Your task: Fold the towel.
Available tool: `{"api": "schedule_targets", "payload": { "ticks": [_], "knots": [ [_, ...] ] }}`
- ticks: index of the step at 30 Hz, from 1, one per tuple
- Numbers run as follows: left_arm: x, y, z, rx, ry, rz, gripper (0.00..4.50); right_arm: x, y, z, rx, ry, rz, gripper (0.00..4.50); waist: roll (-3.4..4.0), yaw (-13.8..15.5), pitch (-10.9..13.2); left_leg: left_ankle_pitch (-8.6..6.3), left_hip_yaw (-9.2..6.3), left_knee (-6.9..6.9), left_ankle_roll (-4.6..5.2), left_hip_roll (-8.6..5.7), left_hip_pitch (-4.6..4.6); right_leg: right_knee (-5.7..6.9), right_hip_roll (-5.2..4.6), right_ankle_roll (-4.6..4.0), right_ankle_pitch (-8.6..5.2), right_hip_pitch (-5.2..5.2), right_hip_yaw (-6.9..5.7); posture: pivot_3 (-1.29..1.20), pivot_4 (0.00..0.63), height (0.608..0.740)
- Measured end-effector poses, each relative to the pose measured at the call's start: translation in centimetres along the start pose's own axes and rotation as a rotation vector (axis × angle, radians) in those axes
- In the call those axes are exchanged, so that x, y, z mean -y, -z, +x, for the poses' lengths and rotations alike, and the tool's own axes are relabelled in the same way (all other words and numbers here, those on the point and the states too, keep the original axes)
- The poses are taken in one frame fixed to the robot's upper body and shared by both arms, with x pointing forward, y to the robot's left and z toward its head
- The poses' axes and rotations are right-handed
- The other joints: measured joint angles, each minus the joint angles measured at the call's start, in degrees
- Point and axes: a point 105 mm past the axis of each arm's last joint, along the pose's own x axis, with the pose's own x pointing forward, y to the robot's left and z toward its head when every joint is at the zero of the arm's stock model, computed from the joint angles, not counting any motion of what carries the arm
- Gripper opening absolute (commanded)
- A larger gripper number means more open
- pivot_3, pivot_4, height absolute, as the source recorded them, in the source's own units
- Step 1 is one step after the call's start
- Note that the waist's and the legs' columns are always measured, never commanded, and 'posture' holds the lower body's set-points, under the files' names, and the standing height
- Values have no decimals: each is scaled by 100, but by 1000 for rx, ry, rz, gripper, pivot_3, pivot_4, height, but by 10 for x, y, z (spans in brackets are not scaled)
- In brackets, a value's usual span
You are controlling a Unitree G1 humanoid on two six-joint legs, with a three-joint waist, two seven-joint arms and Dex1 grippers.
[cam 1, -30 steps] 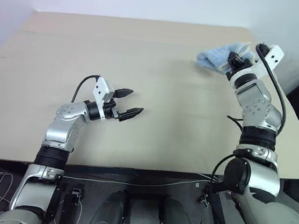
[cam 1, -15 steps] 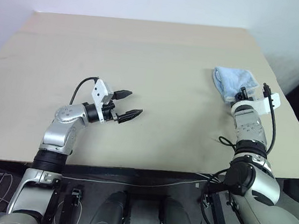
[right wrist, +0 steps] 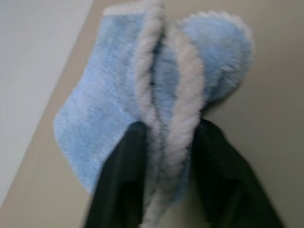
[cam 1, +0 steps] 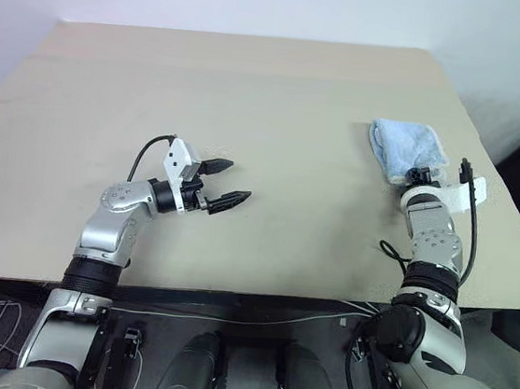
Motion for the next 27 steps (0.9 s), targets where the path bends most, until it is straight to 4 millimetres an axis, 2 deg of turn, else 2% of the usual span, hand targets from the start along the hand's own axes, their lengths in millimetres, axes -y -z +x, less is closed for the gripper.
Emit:
{"api": "schedule_targets", "payload": {
  "ticks": [5, 11, 13, 16, 18, 20, 22, 24, 27],
  "knots": [
    [0, 2, 1, 4, 16, -1, 4500, -3, -10, -6, -9, -28, -10, 4207, 3, 46, 1, 0, -1, 1, 0, 1, -3, 0, 0, 0, 0, -1, 0, 0, 150, 740],
    [-1, -5, 6, 15, 29, 12, 4500, 4, -25, -31, -35, -74, -52, 4207, 5, 50, 2, 0, 0, 6, 1, -6, -10, -1, -9, 1, 0, -4, 1, 0, 150, 740],
    [-2, -11, 9, 32, 30, 4, 4500, 3, -32, -44, -58, -106, -148, 4207, 14, 46, 7, 0, 0, 4, 1, -6, -10, -1, -8, 1, 0, -7, 2, 0, 150, 740],
    [-5, -20, 6, 78, 14, -78, 4500, -23, -38, -63, -119, -229, -381, 4207, 26, -10, 14, 0, 5, 5, 2, 2, -11, 3, -3, 1, -1, -13, 5, 0, 150, 740],
    [0, -29, 3, 106, 38, -108, 4500, -48, -30, -80, -190, -380, -587, 4207, 27, -39, 15, 0, 6, 4, 2, 10, -11, 2, 4, 2, -1, -12, 3, 0, 150, 740],
    [6, -34, -3, 104, 57, -106, 4500, -68, -6, -103, -286, -568, -778, 4207, 26, -70, 14, -1, 3, 3, 2, 18, -10, -1, 9, 2, -2, -8, -2, 0, 150, 740],
    [10, -30, -13, 75, 61, -107, 4500, -73, 19, -122, -385, -718, -923, 4207, 26, -92, 14, -1, 3, 3, 2, 19, -9, -3, 10, 2, -2, -5, -3, 0, 150, 740],
    [13, -25, -22, 46, 54, -118, 4500, -71, 39, -131, -452, -821, -1022, 4207, 24, -101, 16, -1, 8, 10, 2, 16, -11, -8, 6, 1, -2, -4, -2, 0, 150, 740],
    [18, -24, -36, 26, 37, -98, 4500, -82, 55, -140, -444, -988, -1084, 4207, 18, -100, 19, -2, 8, 17, 0, 17, -11, -16, 4, -3, -4, 2, 0, 0, 150, 740]
  ]
}}
